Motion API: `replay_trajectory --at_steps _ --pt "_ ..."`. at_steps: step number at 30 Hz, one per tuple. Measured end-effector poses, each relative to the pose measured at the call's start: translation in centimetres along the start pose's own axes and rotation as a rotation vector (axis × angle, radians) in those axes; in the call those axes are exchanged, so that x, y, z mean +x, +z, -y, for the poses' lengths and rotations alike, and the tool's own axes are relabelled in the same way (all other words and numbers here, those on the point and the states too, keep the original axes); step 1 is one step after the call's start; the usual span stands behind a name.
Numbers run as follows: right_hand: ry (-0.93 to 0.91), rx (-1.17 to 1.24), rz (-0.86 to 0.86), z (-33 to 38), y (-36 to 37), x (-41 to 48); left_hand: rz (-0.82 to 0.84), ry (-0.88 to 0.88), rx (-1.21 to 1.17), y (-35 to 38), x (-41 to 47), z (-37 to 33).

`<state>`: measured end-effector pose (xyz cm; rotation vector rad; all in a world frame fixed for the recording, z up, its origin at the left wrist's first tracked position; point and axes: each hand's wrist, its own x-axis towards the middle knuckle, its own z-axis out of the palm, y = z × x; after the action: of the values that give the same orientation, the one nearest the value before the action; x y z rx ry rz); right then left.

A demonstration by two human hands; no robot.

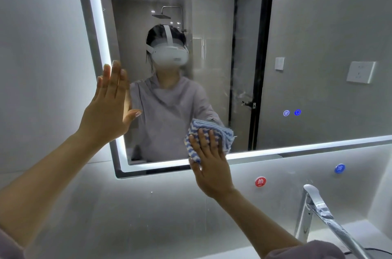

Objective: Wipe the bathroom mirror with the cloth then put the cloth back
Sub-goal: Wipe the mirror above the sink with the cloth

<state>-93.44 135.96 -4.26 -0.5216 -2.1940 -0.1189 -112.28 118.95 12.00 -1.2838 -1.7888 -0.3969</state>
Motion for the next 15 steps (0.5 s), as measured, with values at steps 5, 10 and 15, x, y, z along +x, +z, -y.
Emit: replay_trajectory --at_steps 5,10,15 --pt "0.015 0.042 0.004 0.4 0.4 0.1 -0.003 0.006 -0.014 0.0 0.0 0.1" --pt "-0.001 0.078 0.011 -0.8 -0.1 0.2 0.002 0.005 0.003 0.2 -0.1 0.3" --pt "0.067 0.082 -0.042 -3.1 -1.0 -0.2 0.003 0.004 0.003 0.1 0.0 0.3"
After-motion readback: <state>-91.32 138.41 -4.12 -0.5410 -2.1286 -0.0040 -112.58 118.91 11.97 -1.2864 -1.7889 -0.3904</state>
